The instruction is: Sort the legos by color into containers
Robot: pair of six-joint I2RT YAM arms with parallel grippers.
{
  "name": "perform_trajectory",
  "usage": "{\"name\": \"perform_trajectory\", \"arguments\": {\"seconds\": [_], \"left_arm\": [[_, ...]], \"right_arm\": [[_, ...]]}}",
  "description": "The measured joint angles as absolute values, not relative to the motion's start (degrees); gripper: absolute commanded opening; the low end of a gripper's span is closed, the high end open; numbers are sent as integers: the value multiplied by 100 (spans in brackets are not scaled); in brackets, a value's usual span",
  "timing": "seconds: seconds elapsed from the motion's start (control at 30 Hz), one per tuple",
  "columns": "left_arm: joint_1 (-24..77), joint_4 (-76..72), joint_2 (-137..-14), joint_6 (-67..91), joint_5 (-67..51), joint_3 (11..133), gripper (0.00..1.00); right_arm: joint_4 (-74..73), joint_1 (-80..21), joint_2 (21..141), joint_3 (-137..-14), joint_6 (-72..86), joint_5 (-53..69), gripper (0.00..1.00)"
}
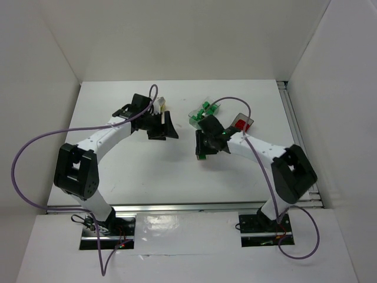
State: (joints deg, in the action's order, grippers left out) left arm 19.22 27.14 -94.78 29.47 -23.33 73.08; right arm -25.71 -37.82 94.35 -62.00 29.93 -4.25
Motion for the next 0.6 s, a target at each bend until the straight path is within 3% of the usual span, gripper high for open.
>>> {"name": "perform_trajectory", "arguments": {"seconds": [0.1,0.27,0.6], "left_arm": [[1828,2174,-9474,2823,-3498,6949,83],[1780,1052,-9474,2877,-5148,6243,83],[2095,-628,-9380,3341,-6361,5881,78]], "right_arm": [[-2303,-3514,8562,-5946,2722,379,25],[-1750,-2810,7524,-5631,2394,2069,25],[-1339,-2604,7699,-5419,2132,4523,25]]}}
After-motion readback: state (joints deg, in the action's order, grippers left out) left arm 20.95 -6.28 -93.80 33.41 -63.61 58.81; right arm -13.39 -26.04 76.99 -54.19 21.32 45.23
